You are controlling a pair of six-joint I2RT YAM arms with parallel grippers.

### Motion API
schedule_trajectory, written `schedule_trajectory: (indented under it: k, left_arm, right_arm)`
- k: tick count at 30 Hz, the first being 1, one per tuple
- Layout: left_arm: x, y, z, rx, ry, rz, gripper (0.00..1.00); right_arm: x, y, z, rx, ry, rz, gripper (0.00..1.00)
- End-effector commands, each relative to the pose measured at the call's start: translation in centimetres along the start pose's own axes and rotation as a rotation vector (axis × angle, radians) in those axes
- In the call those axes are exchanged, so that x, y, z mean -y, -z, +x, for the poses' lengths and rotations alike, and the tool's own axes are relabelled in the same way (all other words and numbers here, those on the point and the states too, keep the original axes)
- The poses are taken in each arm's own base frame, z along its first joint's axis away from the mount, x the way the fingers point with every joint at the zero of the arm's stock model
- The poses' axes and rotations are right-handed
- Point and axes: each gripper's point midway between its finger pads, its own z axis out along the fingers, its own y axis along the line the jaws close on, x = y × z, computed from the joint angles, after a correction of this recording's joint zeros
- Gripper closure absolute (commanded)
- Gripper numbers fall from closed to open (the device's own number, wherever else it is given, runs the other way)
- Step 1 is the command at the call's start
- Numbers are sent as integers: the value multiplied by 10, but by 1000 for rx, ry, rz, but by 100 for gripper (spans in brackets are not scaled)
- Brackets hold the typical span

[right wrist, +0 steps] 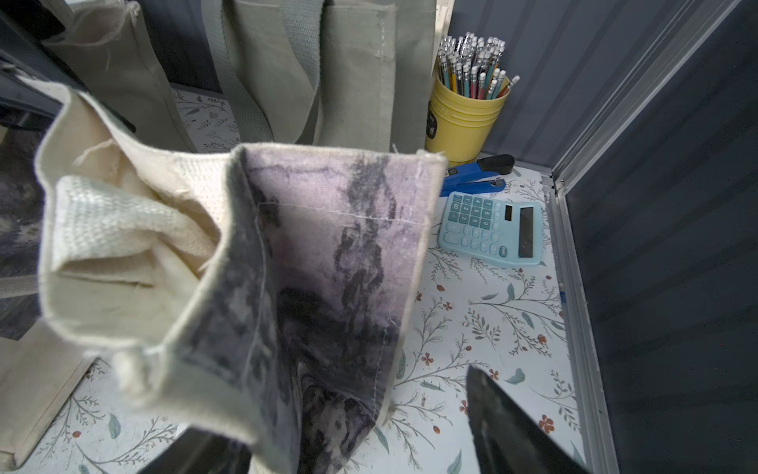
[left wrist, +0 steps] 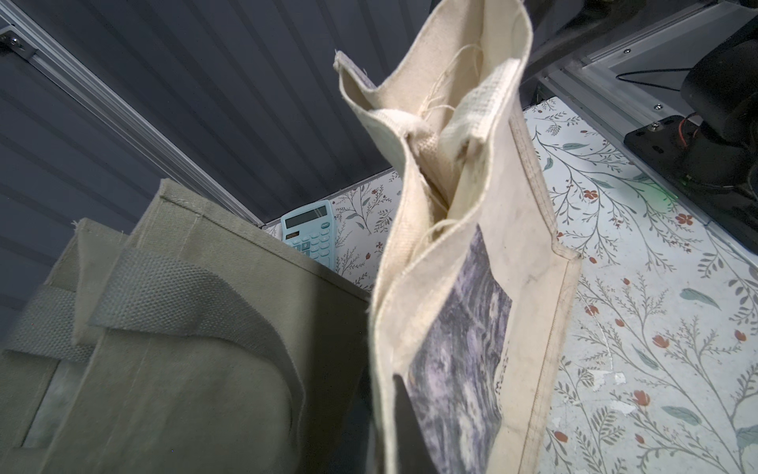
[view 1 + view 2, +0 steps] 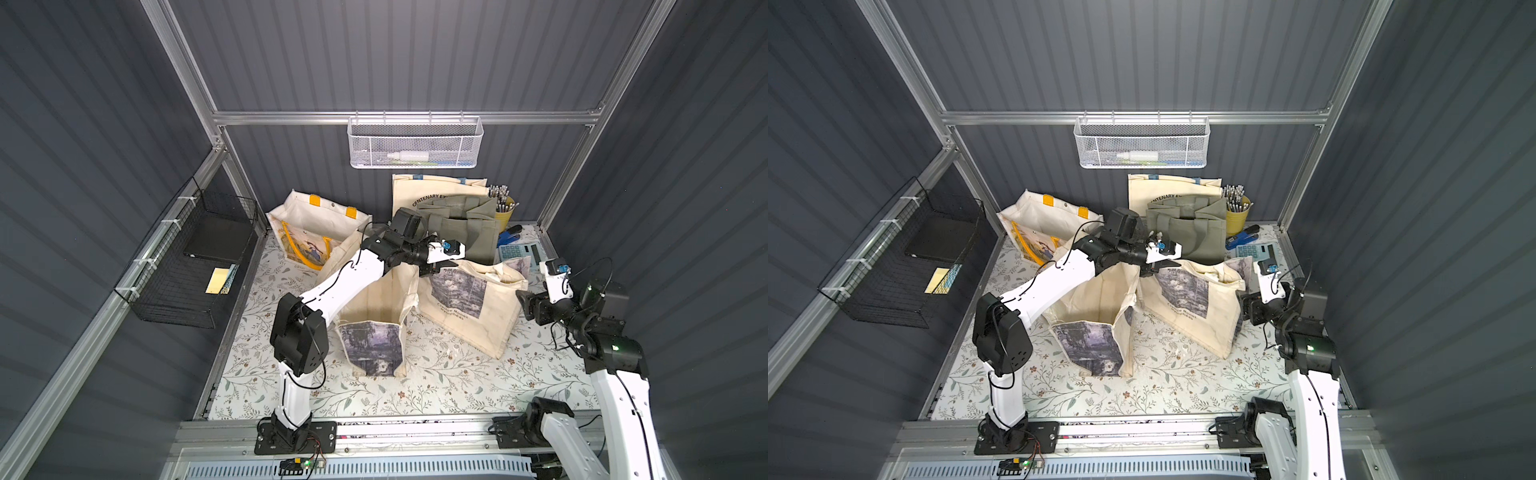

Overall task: Put away the canvas bag
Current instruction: Press the canvas bag at the center of the board.

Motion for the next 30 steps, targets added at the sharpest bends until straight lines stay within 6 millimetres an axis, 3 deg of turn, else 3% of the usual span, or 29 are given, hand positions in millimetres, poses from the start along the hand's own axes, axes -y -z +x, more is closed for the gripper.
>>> schedule_trajectory:
  k: [1,14,19,24,30]
  left_arm:
    - [-5,28,-34,67,-61,-35,100]
    - [2,32,-46,93,-86,-42,100]
    - [10,28,-48,100,-85,-14,100]
    - [18,27,-55,125,-89,13,100]
    - [26,30,-61,128,-105,17,100]
  right_arm:
    - [1,-7,-12,70,-16,-32,20]
    - [24,-27,-7,162,-60,-42,10]
    - [16,-31,-17,186,-63,-138,10]
    - [11,-42,-7,174,-61,-199,10]
    - [27,-44,-3,190,-67,-132,9]
